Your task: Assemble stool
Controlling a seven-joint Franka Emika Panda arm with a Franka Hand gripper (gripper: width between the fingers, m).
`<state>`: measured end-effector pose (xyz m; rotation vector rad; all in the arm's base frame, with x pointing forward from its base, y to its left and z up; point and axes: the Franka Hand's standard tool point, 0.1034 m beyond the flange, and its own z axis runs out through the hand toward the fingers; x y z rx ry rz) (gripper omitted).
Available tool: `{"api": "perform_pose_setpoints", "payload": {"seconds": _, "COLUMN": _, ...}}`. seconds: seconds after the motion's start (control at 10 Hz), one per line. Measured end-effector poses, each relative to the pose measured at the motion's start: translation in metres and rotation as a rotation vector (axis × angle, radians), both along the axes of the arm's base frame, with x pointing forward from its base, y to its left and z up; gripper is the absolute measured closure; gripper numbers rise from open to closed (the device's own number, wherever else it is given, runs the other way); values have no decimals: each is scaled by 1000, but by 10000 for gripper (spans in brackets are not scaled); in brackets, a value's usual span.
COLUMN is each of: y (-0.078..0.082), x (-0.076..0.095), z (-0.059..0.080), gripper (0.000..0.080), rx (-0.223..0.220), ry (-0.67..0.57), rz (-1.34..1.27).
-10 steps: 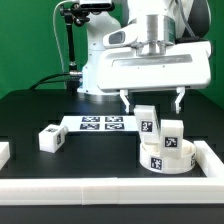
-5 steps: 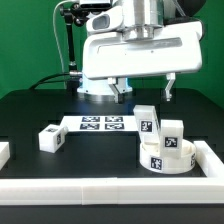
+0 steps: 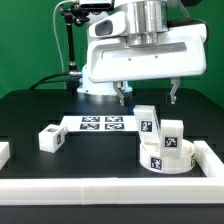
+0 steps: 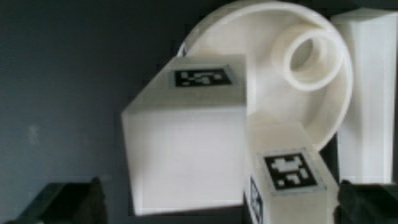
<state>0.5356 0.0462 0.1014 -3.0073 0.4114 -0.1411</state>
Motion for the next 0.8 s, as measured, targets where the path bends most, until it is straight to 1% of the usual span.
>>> {"api": "perform_pose_setpoints", "payload": {"seconds": 0.2, "y": 2, "x": -7, "z": -7, "gripper": 150, "rx": -12, "ry": -10, "rz": 16}}
{"api": "perform_pose_setpoints", "payload": {"seconds": 0.4, "y": 1, "x": -6, "z": -6, "gripper": 150, "rx": -13, "ry": -11, "rz": 22}}
{"api": "perform_pose_setpoints", "payload": {"seconds": 0.8, "y": 2, "x": -6, "z": -6, "gripper": 150, "rx": -60, "ry": -39, "rz": 355}}
